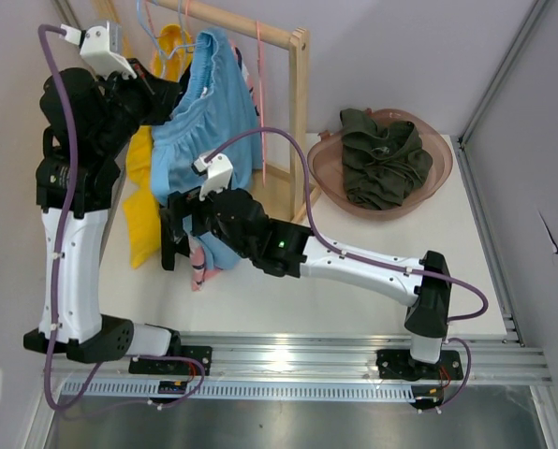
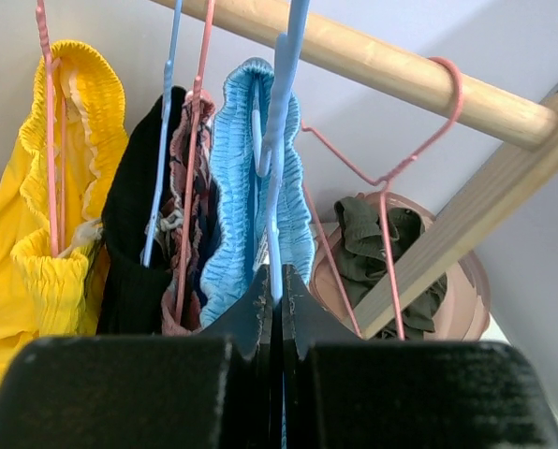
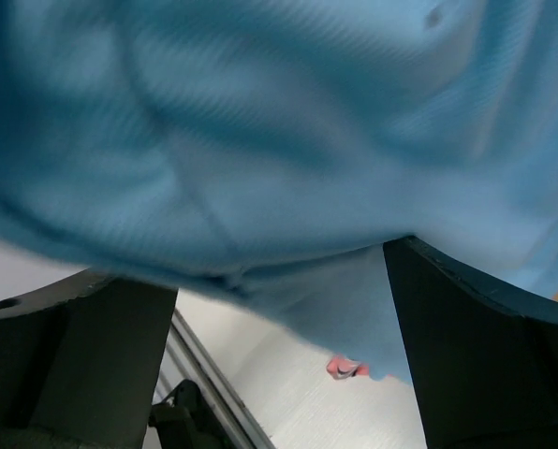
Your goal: Remove the shorts from the hanger
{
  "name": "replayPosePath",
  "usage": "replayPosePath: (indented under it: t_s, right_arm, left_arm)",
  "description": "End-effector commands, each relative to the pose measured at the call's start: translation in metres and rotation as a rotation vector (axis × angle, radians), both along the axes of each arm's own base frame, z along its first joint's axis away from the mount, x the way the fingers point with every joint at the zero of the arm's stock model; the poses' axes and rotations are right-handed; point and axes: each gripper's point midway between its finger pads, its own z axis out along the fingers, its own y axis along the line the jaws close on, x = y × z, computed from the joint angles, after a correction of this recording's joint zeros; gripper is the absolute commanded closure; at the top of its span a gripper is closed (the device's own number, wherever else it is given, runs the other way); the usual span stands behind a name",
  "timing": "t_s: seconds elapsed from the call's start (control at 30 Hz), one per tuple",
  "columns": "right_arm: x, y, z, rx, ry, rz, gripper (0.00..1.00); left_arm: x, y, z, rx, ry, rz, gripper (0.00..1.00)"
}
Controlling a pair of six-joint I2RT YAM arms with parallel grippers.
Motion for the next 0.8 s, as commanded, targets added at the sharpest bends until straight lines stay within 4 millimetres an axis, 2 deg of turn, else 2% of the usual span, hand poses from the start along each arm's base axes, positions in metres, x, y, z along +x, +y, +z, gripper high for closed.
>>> replayPosePath:
  t_s: [0.0, 0.07, 0.2, 0.27, 0.3, 0.33, 0.37, 0.4, 0.43, 0.47, 0.5, 0.53, 0.57, 0.6, 0.63, 0.67, 0.7, 0.77]
  right_arm:
    - [0.002, -0.011, 0.037, 0.091, -0.037, -0.082, 0.10]
    - [-0.002, -0.010, 0.040, 0.091, -0.050, -0.087, 0.17]
    - [-0.010, -0.004, 0.035, 0.083, -0.047, -0.070, 0.65]
    - [-0.015, -0.001, 0.028, 0.077, -0.032, -0.057, 0.83]
    - [-0.017, 0.001, 0.020, 0.064, -0.022, -0.053, 1.00]
    - [-0.020, 0.002, 0.016, 0.066, -0.007, -0.050, 1.00]
    - [-0.031, 0.003, 0.016, 0.073, -0.002, -0.030, 1.00]
    - [-0.038, 0.005, 0.001, 0.047, 0.009, -0.018, 1.00]
    - [-0.046, 0.006, -0.005, 0.037, 0.014, -0.006, 1.00]
    - [-0.055, 0.007, -0.011, 0.030, 0.022, 0.000, 1.00]
    - [-0.077, 0.010, -0.026, -0.001, 0.030, 0.031, 1.00]
    - [-0.089, 0.012, -0.035, -0.020, 0.036, 0.042, 1.00]
    - [-0.098, 0.011, -0.044, -0.034, 0.046, 0.037, 1.00]
    - [-0.121, 0.015, -0.055, -0.050, 0.056, 0.068, 1.00]
    - [-0.133, 0.015, -0.073, -0.083, 0.069, 0.081, 1.00]
    - [-0.144, 0.015, -0.083, -0.094, 0.091, 0.086, 1.00]
    - [-0.163, 0.017, -0.095, -0.113, 0.099, 0.108, 1.00]
    - [-0.175, 0.016, -0.118, -0.153, 0.111, 0.107, 1.00]
  left_arm:
    - [-0.033, 0.001, 0.040, -0.058, -0.139, -0.031, 1.00]
    - [-0.040, -0.001, 0.041, -0.067, -0.144, -0.052, 1.00]
    - [-0.043, -0.005, 0.043, -0.080, -0.145, -0.072, 1.00]
    - [-0.047, -0.004, 0.051, -0.083, -0.158, -0.070, 1.00]
    - [-0.044, -0.005, 0.050, -0.079, -0.153, -0.072, 1.00]
    - [-0.048, -0.003, 0.057, -0.080, -0.169, -0.070, 1.00]
    - [-0.047, -0.003, 0.057, -0.075, -0.169, -0.067, 1.00]
    - [-0.042, -0.002, 0.055, -0.065, -0.163, -0.058, 1.00]
    - [-0.046, 0.000, 0.066, -0.062, -0.188, -0.050, 1.00]
    - [-0.044, 0.002, 0.068, -0.058, -0.190, -0.040, 1.00]
    - [-0.048, 0.005, 0.078, -0.055, -0.215, -0.027, 1.00]
    - [-0.038, 0.004, 0.075, -0.049, -0.203, -0.022, 1.00]
    - [-0.040, 0.005, 0.082, -0.047, -0.218, -0.019, 1.00]
    - [-0.044, 0.007, 0.092, -0.049, -0.244, -0.014, 1.00]
    - [-0.036, 0.006, 0.090, -0.047, -0.236, -0.012, 1.00]
    - [-0.040, 0.007, 0.098, -0.049, -0.259, -0.010, 1.00]
    - [-0.037, 0.006, 0.097, -0.048, -0.255, -0.013, 1.00]
    - [-0.033, 0.004, 0.098, -0.049, -0.259, -0.016, 1.00]
